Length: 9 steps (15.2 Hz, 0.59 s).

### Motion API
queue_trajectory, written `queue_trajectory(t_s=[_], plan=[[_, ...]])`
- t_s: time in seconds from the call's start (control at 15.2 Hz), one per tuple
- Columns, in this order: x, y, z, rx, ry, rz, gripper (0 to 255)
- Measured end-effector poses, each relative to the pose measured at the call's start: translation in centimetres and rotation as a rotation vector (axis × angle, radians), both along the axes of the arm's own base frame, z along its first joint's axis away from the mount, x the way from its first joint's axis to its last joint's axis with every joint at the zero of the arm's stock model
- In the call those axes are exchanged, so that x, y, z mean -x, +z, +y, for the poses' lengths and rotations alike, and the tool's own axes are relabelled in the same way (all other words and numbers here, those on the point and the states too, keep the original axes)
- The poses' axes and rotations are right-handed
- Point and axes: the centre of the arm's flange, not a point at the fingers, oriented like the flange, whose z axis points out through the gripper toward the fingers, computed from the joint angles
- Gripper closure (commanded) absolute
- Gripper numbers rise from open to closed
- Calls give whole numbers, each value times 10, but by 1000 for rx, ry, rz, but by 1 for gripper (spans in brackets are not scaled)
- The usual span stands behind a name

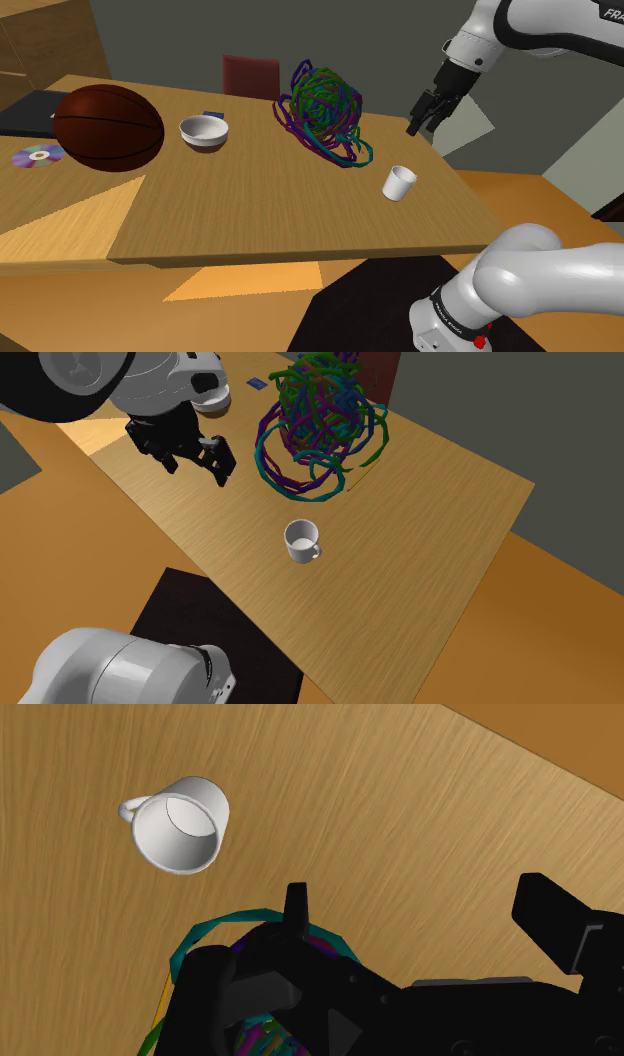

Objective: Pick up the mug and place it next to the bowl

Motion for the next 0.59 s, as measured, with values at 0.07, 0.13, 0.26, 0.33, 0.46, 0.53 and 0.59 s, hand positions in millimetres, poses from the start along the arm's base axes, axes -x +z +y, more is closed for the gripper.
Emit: queue_trajectory(t_s=[0.07, 0.13, 0.26, 0.33, 0.46, 0.53, 0.59], plan=[[0, 0, 0, 0, 0, 0, 0], [-2, -5, -3, 3, 0, 1, 0], [-5, -24, -12, 13, 1, 4, 0], [-8, -36, -18, 19, 2, 6, 0], [-12, -56, -26, 31, 3, 8, 0], [-13, -67, -31, 38, 4, 10, 0], [-17, -78, -37, 44, 5, 12, 0]])
